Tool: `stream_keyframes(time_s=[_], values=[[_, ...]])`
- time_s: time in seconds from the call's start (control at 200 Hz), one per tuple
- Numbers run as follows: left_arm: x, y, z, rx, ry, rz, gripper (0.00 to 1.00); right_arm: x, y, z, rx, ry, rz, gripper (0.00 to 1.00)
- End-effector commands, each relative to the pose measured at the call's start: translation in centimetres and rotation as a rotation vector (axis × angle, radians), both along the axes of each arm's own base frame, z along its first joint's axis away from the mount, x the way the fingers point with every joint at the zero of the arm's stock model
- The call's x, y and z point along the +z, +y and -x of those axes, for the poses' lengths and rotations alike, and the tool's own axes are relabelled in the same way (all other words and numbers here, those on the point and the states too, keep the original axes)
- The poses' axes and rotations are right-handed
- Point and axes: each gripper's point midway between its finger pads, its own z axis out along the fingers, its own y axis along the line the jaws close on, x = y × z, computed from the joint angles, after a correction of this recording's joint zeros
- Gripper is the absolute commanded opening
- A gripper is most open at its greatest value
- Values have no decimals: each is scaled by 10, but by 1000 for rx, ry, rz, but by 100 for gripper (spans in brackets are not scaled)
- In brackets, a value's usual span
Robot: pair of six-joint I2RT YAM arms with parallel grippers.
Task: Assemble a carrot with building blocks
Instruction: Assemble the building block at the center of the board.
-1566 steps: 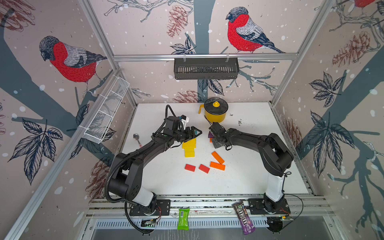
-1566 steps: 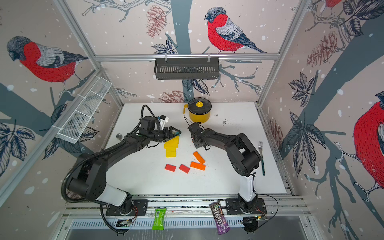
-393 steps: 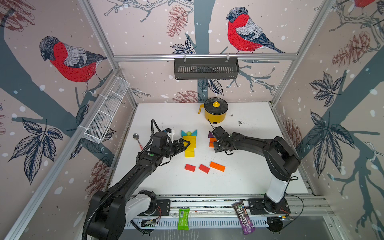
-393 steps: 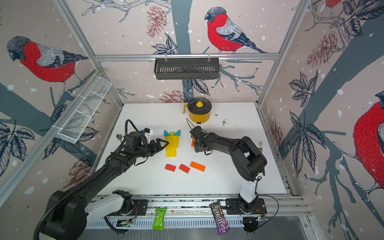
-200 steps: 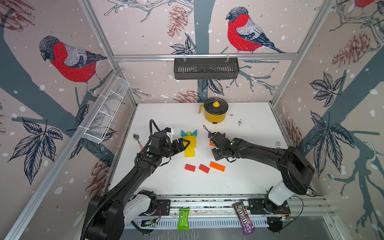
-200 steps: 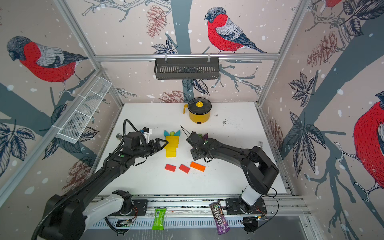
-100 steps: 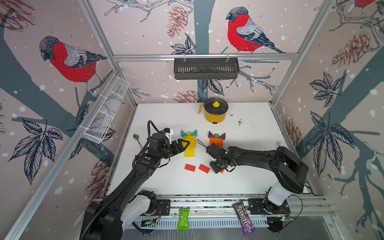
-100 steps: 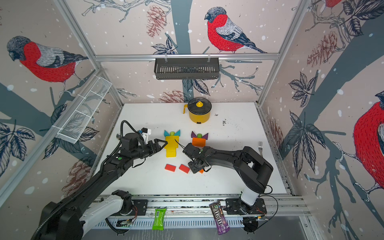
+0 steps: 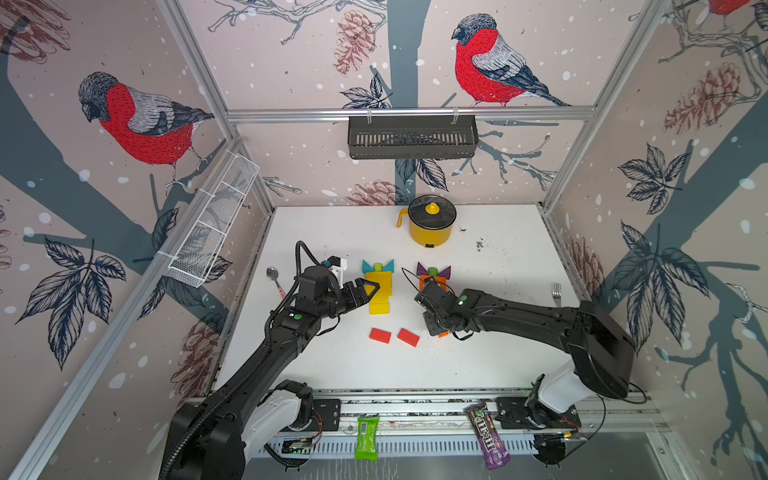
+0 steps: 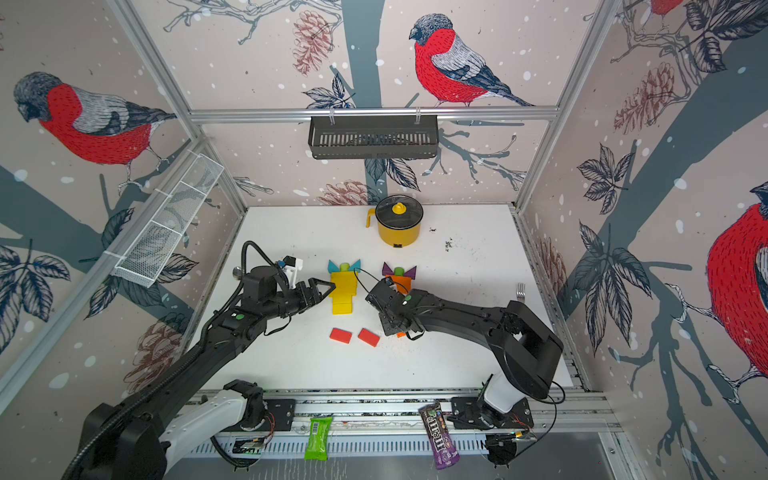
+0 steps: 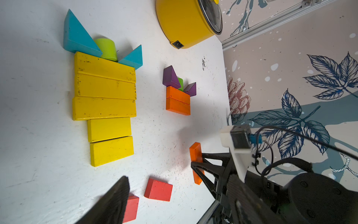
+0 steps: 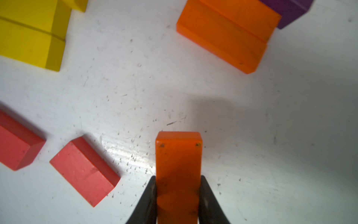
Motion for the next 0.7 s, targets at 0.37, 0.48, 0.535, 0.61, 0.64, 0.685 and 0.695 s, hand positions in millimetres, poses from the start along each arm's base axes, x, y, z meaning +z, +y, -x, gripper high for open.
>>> stream_keyframes(time_s=[0.37, 0.48, 0.535, 0.61, 0.64, 0.685, 0.695], values=[[8, 2, -1, 13, -29, 12, 81, -4, 32, -34, 57, -91, -30, 22], [6, 2, -1, 14, -29, 12, 81, -13, 43, -32, 285, -80, 99, 24], [6, 1, -1, 10, -29, 11, 81, -15, 38, -38, 329, -92, 182, 24], [6, 2, 0, 10, -26, 10, 81, -18, 31, -44, 380, -105, 260, 23], [5, 2, 0, 9, -25, 8, 81, -21, 30, -44, 403, -91, 269, 24], [6, 2, 0, 11, -26, 7, 81, -26, 30, -43, 445, -76, 282, 25], [6, 2, 0, 11, -26, 7, 81, -27, 29, -43, 451, -77, 287, 25]])
